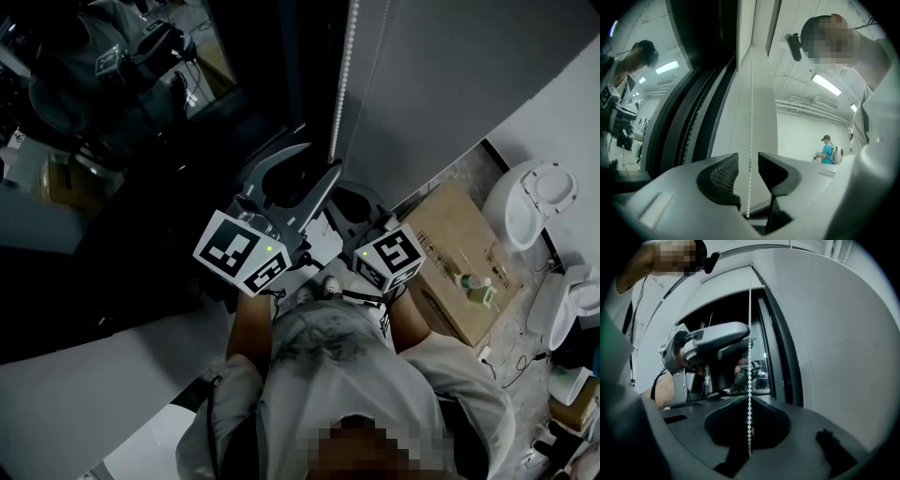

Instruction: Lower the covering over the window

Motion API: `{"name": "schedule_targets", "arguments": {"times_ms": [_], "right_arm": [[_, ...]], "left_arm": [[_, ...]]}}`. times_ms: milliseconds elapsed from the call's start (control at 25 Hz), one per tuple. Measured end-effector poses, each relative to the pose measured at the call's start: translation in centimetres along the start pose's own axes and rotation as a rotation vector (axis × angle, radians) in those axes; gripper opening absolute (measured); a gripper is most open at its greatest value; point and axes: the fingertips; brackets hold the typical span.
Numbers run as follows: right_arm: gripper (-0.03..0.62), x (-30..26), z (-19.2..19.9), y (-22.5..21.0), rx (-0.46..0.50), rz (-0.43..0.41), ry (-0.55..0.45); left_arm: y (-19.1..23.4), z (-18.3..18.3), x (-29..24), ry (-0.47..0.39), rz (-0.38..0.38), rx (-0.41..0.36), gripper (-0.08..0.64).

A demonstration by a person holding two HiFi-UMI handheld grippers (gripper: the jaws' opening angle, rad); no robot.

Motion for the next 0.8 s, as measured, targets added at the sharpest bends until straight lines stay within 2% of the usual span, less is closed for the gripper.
{"name": "schedule_targets", "arguments": {"times_ms": [240, 280, 320, 600, 800], "right_arm": [[0.025, 0.5, 1.9, -0.1, -0.047, -0.005, 0.035], [0.025, 0.5, 1.9, -0.2, -0.044, -0.004, 0.037], [0.025, 0.5, 1.9, -0.2, -0.039, -0.002, 0.037], [0.025, 0.7, 2.0, -0.8, 0.033, 0.029, 0.062], [0.025, 1.1, 0.8, -0.7, 0.070, 0.022, 0.031]], "left_arm": [[-0.3, -1.3, -2.1, -0.019, 0.029, -0.044, 0.119], [-0.3, -1.3, -2.2, -0.019, 0.026, -0.059, 0.092], [-0.3, -1.3, -2.3, -0.017, 0.019, -0.072, 0.011], [-0.5, -1.2, -2.7, -0.010, 0.020, -0.092, 0.018], [-0.1, -1.3, -2.4, -0.004, 0.018, -0.089, 0.017]]}}
Point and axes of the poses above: the fingertips, and each gripper's own axes: x backward along the fingers, y to its left, z out of its underside, and after that the axes turned 8 degrees about z, right-handed
